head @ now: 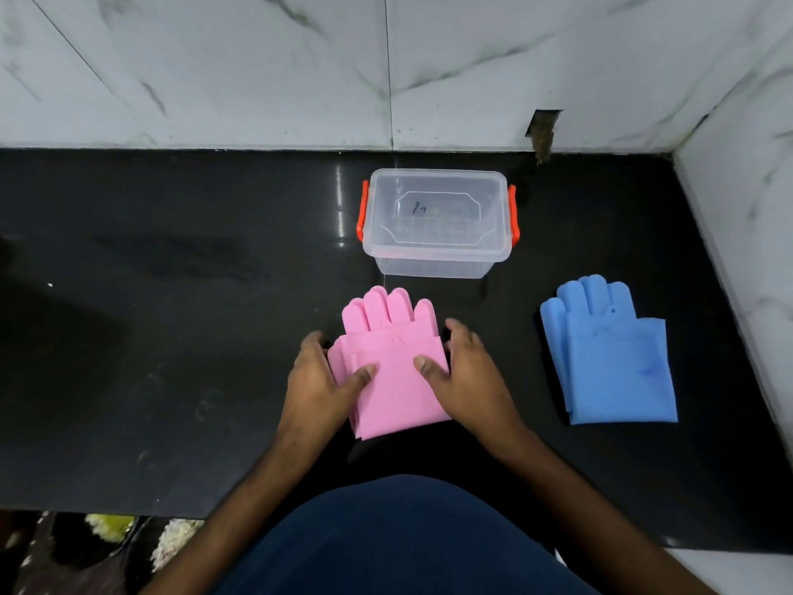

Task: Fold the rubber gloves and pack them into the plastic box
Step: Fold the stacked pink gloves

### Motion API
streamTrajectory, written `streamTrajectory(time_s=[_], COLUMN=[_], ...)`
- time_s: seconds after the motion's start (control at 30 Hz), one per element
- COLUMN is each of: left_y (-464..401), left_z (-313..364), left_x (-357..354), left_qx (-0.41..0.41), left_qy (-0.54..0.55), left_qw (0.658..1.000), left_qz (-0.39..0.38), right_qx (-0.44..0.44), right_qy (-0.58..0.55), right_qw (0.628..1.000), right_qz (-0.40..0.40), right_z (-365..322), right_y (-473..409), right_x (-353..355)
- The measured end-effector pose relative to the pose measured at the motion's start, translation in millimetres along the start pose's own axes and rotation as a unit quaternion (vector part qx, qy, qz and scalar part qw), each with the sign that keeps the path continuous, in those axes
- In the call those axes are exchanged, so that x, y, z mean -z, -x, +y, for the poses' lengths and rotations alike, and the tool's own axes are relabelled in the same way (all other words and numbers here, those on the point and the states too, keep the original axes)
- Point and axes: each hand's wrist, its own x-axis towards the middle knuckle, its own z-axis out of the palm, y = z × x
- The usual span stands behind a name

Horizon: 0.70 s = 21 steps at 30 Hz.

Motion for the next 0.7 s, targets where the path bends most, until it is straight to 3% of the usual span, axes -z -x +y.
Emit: streamTrajectory(time_s=[0.07,0.23,0.43,0.53,0.7], left_y=[-3.2,-4.8,8.9,15.5,22.4], left_z=[0.8,1.4,12.5,23.8,26.8], left_x=[-3.5,-7.1,-26.9,-40.5,-53.0], left_qx=[0.005,0.062,0.010,-0.006,-0.042], left_qy=[0.016,0.213,0.269,0.247,0.099], left_qw=[1.000,0.973,0.949,0.947,0.970], left_qz=[-0.014,-0.071,-0.163,-0.205,-0.218], right_qx=[-0.028,-0.052,-0.010,-0.028,-0.071], right_qy=[-0.027,-0.108,-0.030,-0.021,0.007], right_qw=[0.999,0.993,0.997,0.997,0.996], right_qz=[-0.013,-0.024,0.067,0.073,0.056], right_z=[-1.9,-4.1,16.8,35.1,56.4], right_y=[-5.6,-5.4,22.6,38.1,59.0], right_x=[1.7,6.5,38.4,51.8,49.5])
